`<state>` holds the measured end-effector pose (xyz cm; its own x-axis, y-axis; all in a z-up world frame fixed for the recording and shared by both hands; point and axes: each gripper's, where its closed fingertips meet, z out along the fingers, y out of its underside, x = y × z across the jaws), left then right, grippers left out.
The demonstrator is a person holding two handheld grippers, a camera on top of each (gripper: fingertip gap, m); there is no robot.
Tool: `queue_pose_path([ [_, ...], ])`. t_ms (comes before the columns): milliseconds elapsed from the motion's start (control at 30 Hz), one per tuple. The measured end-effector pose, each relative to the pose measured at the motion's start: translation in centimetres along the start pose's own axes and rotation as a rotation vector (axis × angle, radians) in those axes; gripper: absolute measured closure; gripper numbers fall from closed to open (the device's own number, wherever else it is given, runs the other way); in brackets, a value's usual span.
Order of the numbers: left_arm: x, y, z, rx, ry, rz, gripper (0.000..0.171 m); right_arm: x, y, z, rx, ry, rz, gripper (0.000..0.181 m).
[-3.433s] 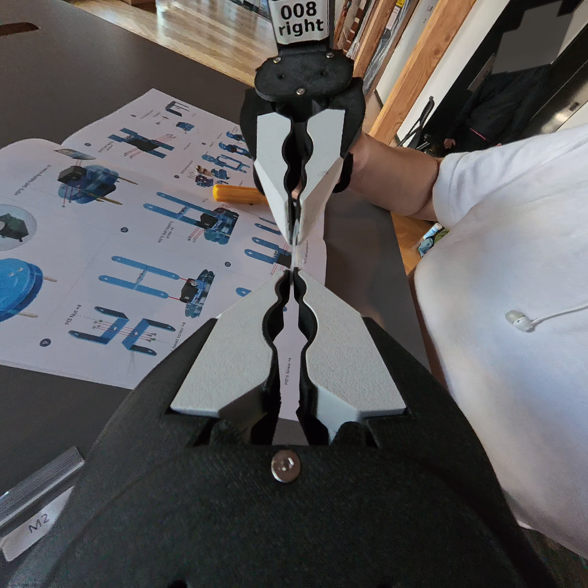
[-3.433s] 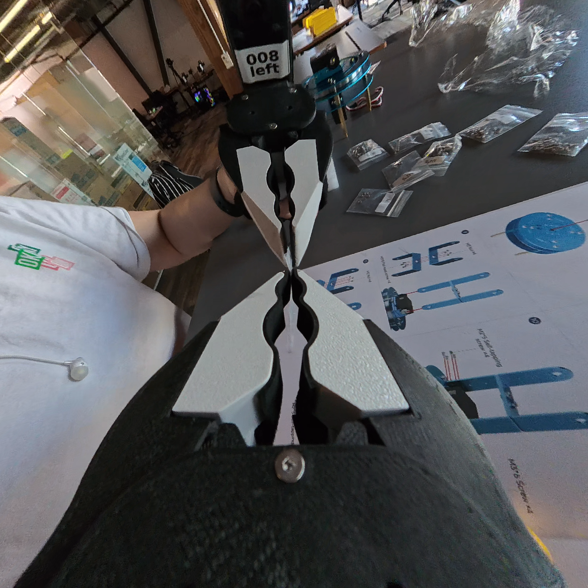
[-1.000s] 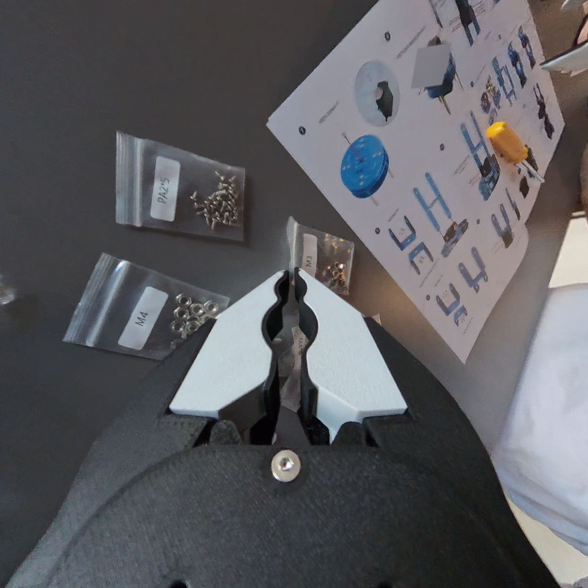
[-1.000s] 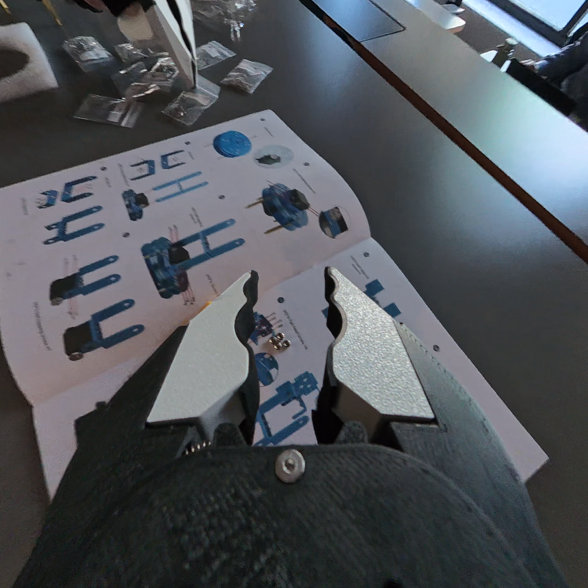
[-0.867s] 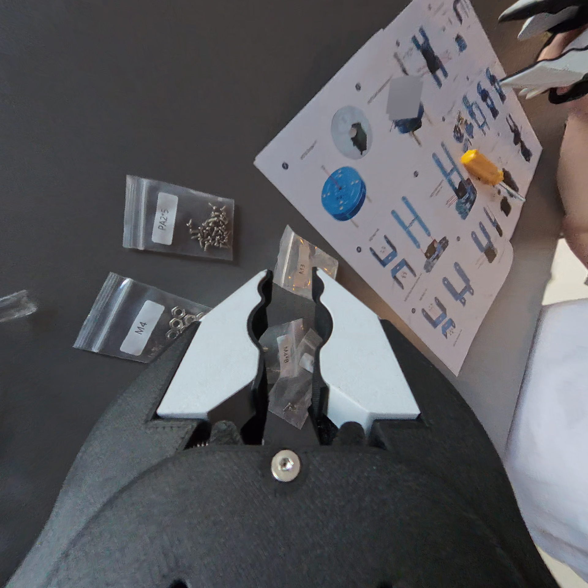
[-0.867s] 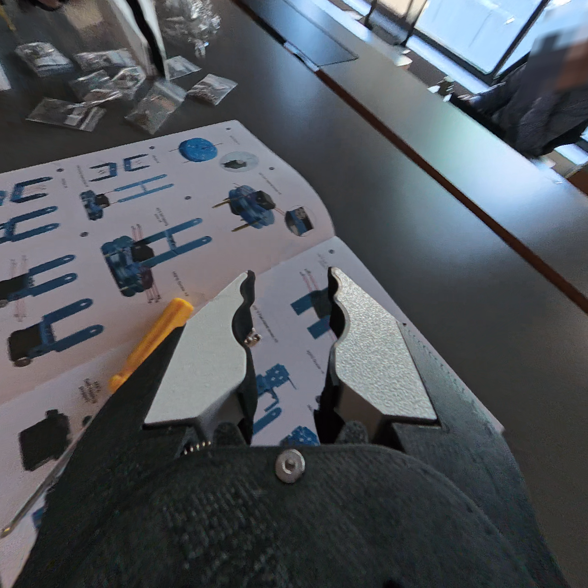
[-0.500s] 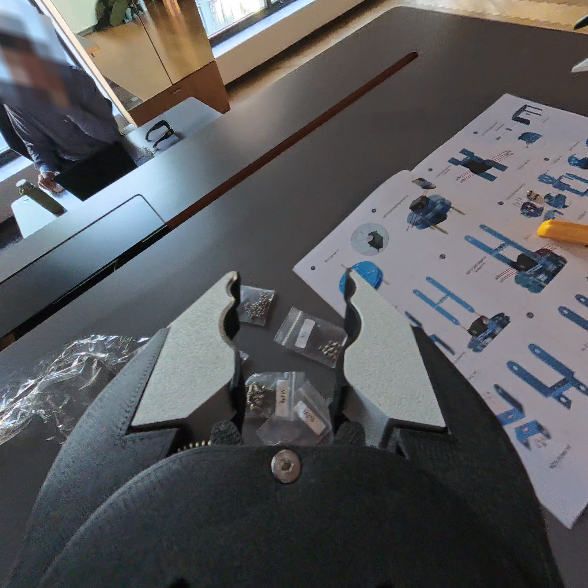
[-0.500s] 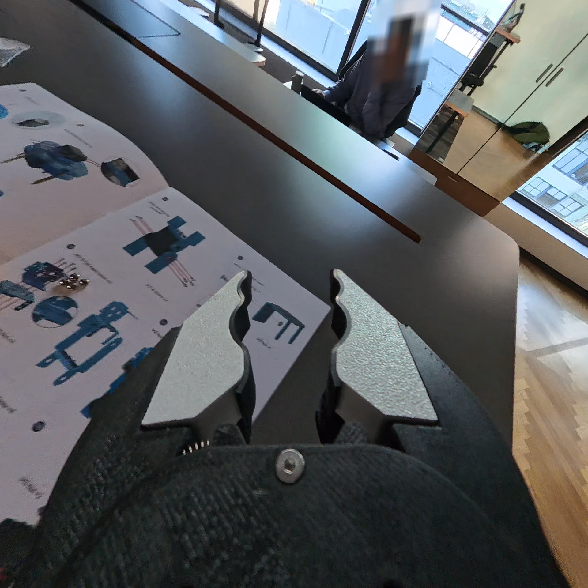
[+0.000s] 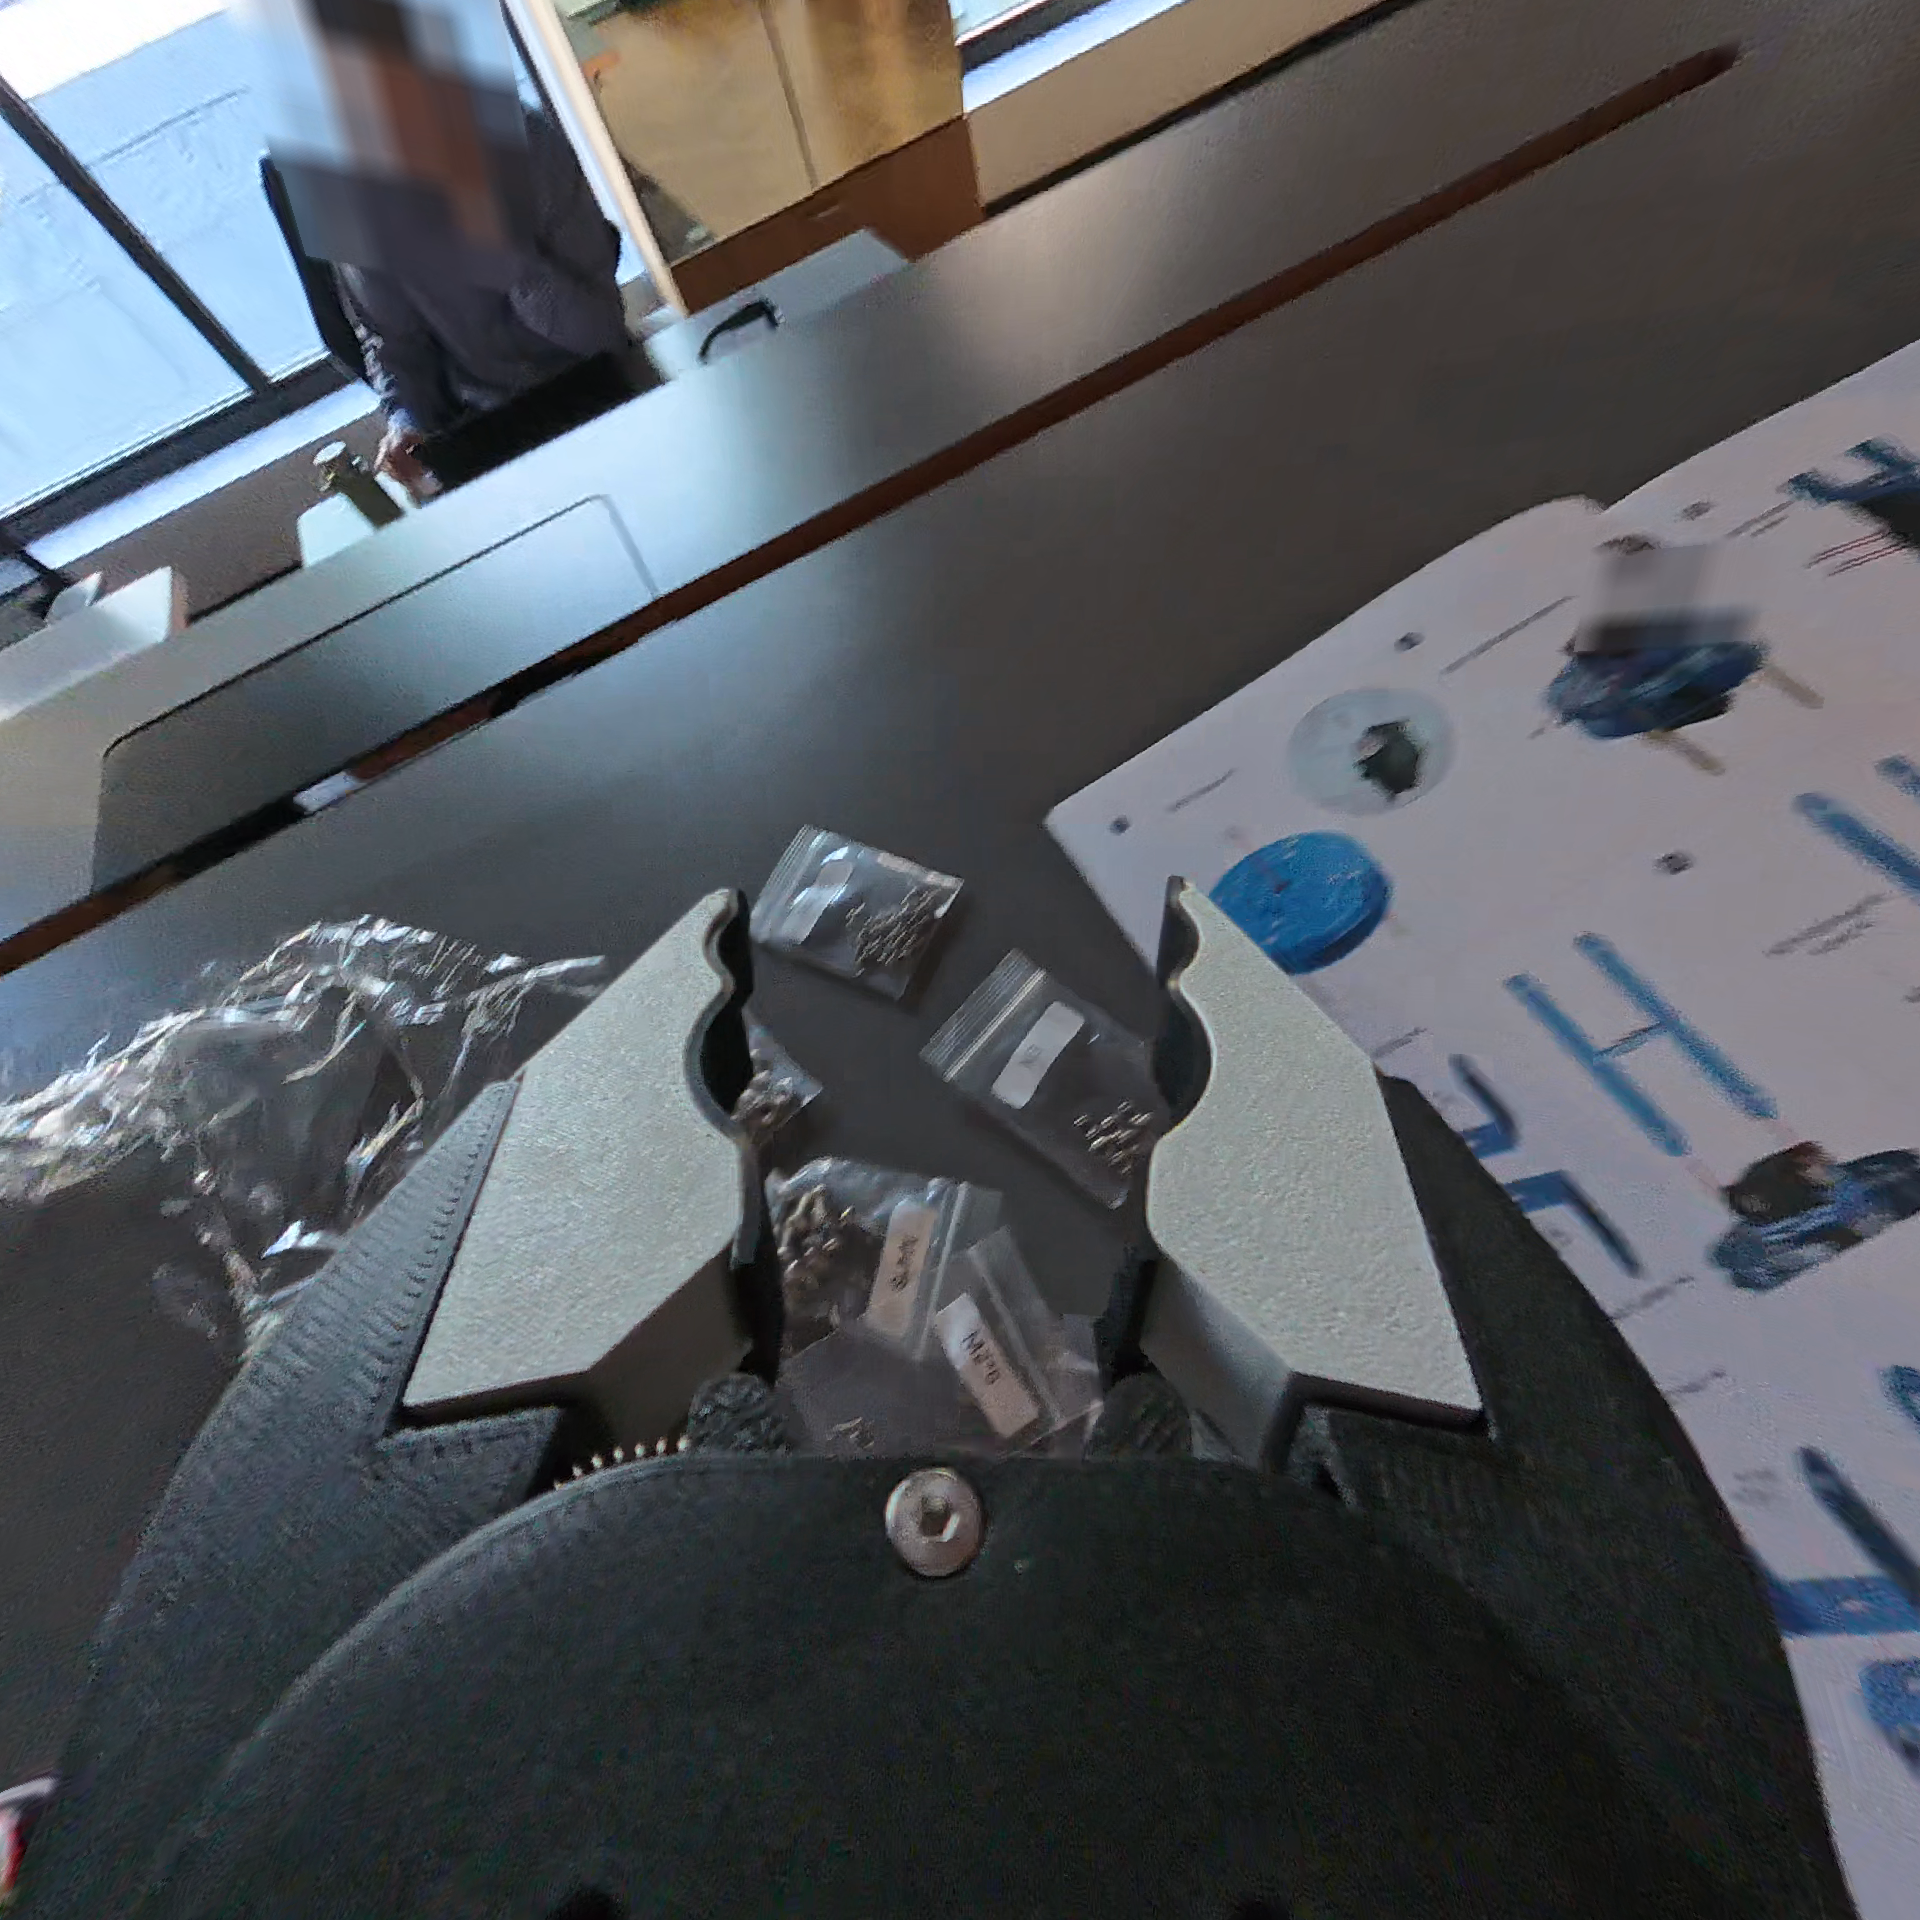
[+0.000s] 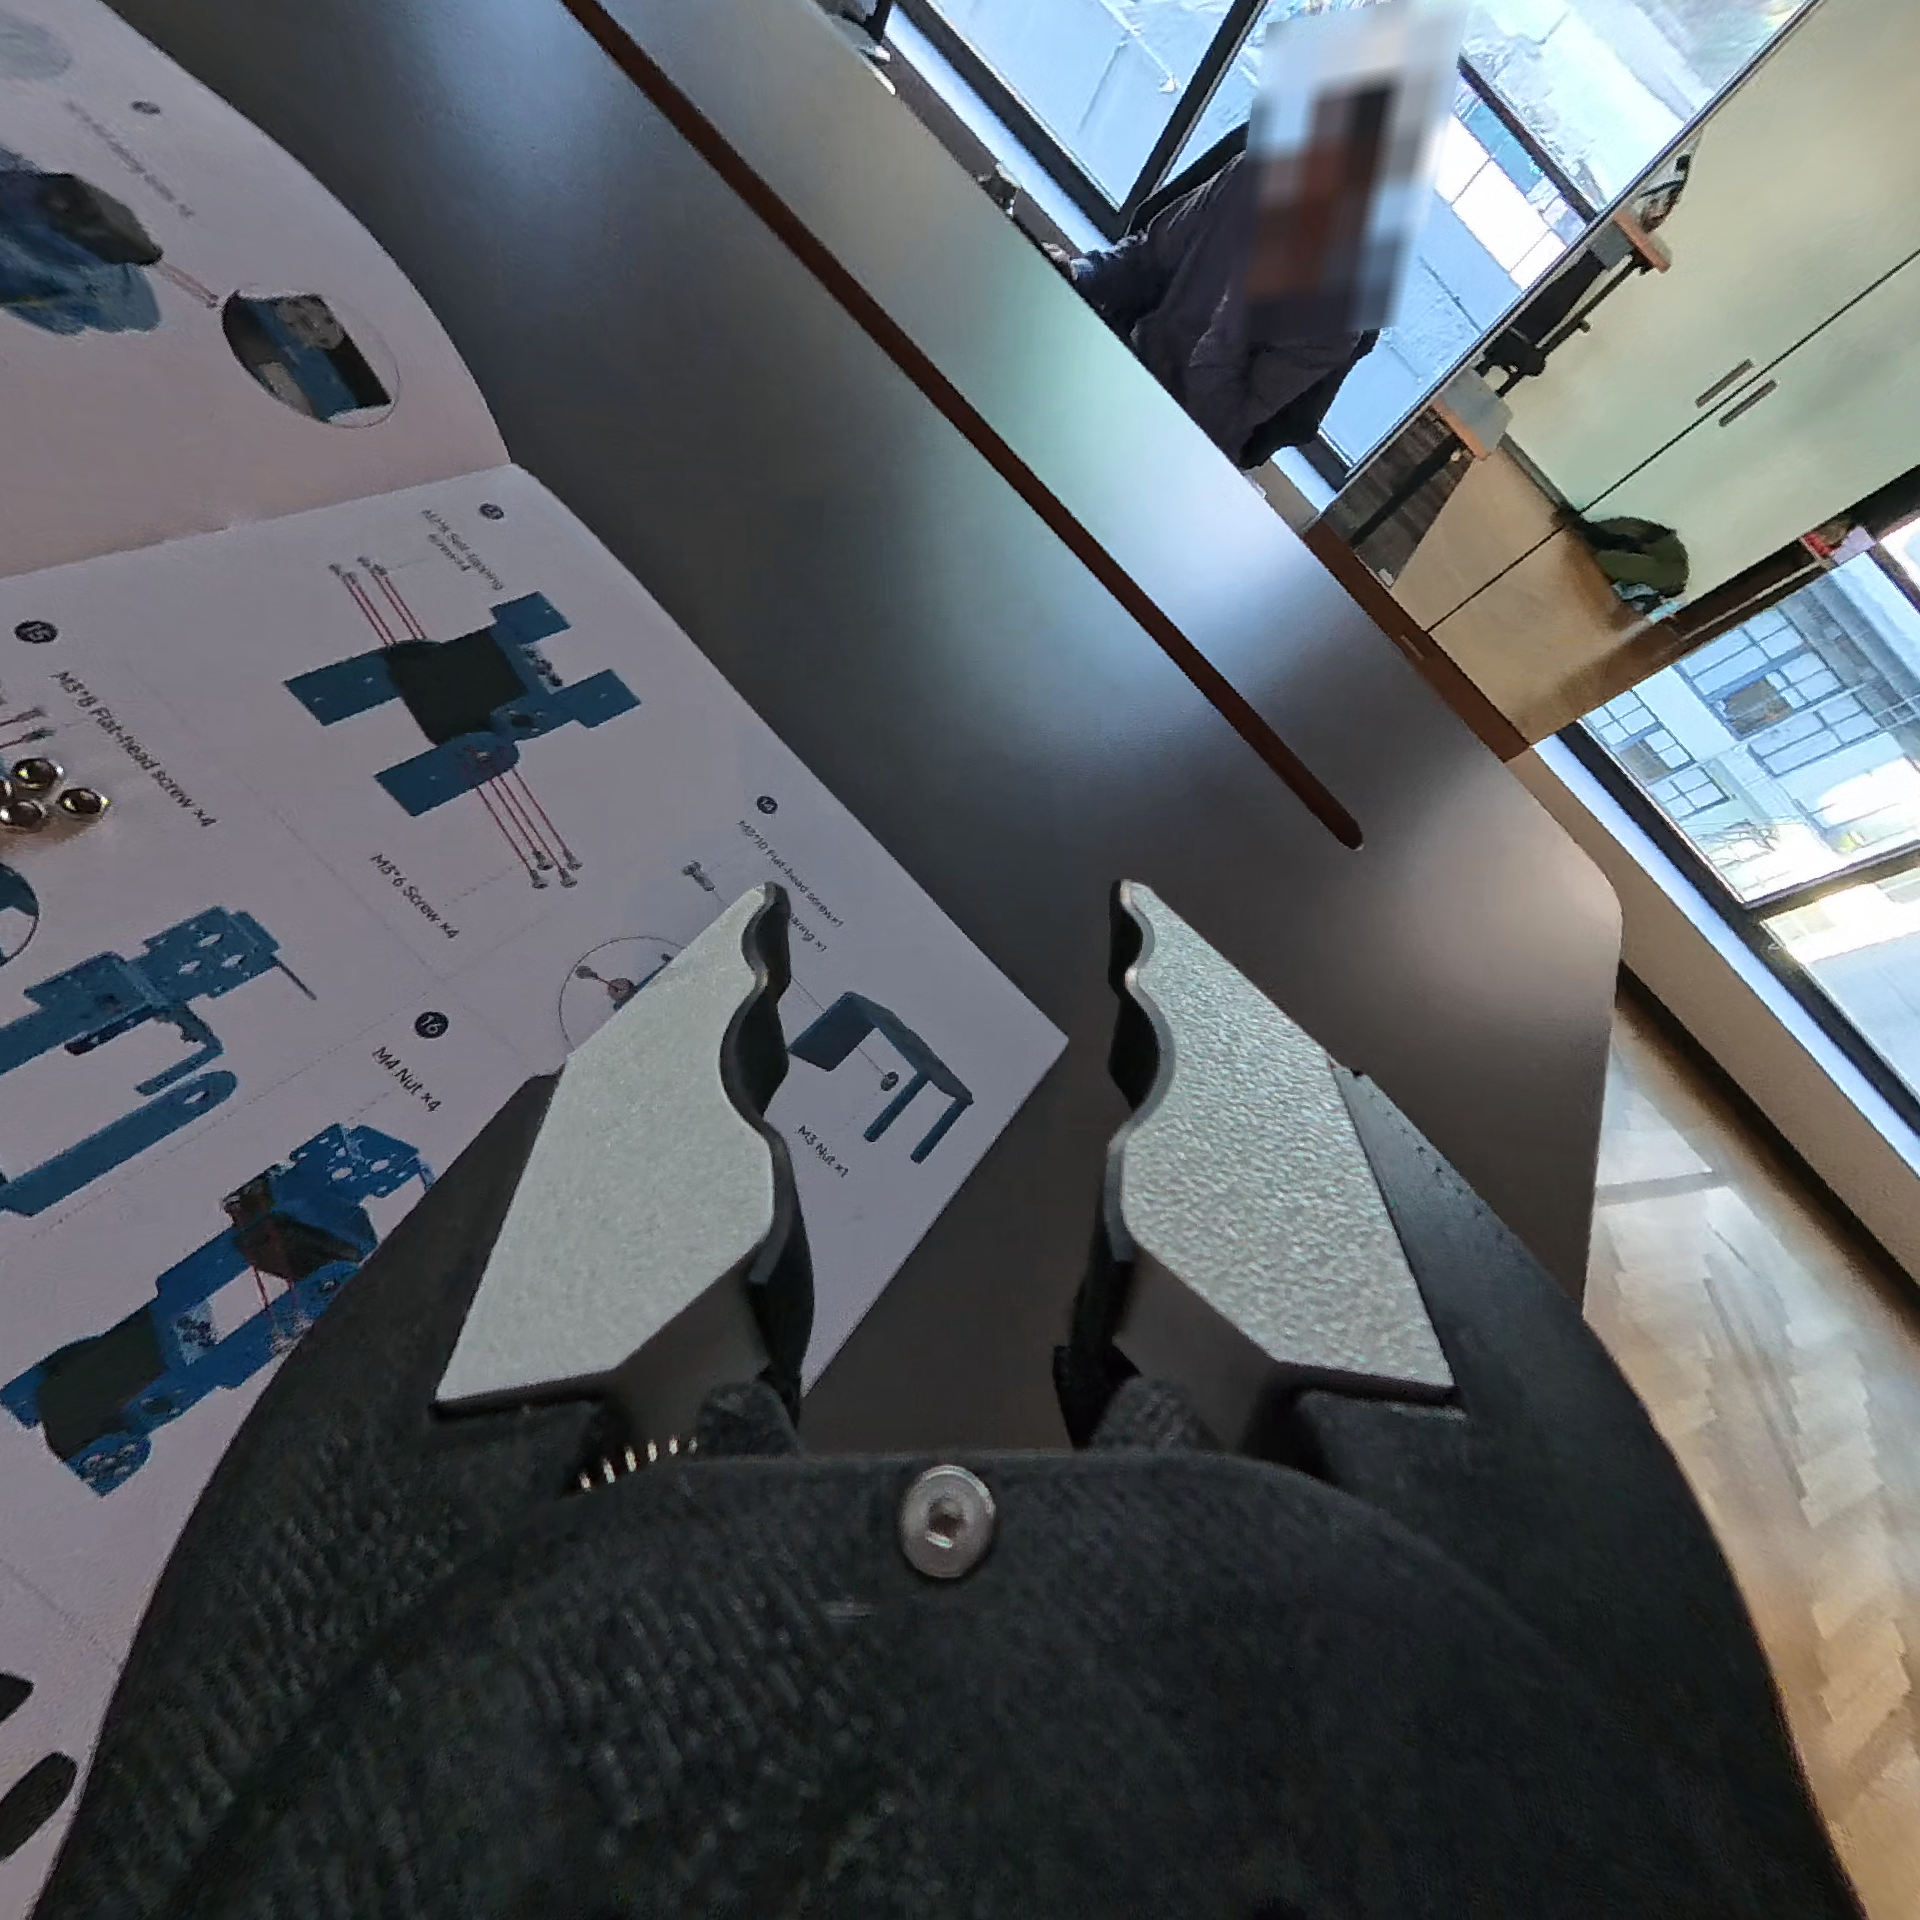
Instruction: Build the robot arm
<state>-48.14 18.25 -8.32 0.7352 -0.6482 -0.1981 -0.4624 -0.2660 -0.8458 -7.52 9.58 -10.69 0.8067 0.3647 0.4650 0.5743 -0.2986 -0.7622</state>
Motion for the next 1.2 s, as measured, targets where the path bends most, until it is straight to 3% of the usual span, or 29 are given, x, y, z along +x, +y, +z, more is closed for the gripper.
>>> queue_pose_path([
  [67, -0.9, 1.2, 0.1, -0.036, -0.017, -0.009, 0.102, 0.0, 0.1, -0.1, -0.022, 0.013, -0.014, 0.132],
  [133, -1.0, 1.5, 0.0, -0.045, 0.007, -0.074, 0.108, 0.9, 0.3, -0.6, -0.047, 0.076, -0.024, 0.177],
  [167, -0.8, 1.4, 0.0, -0.036, 0.033, -0.120, 0.110, 1.6, 0.6, -0.8, -0.071, 0.119, -0.027, 0.181],
  [267, -0.5, 1.2, -0.2, -0.015, 0.071, -0.184, 0.122, 3.3, 1.3, -1.3, -0.120, 0.199, -0.014, 0.181],
  [467, -2.8, 2.1, -0.3, -0.030, -0.049, -0.117, 0.139, 5.3, 3.8, -1.2, -0.201, 0.285, 0.013, 0.181],
  [600, -4.2, 3.1, -0.1, -0.050, -0.100, -0.085, 0.171, 5.6, 4.1, -1.3, -0.216, 0.308, 0.007, 0.181],
  [1200, -6.3, 1.4, -2.7, 0.053, -0.062, -0.276, 0.171, 5.2, 5.1, -0.2, -0.196, 0.249, 0.045, 0.181],
])
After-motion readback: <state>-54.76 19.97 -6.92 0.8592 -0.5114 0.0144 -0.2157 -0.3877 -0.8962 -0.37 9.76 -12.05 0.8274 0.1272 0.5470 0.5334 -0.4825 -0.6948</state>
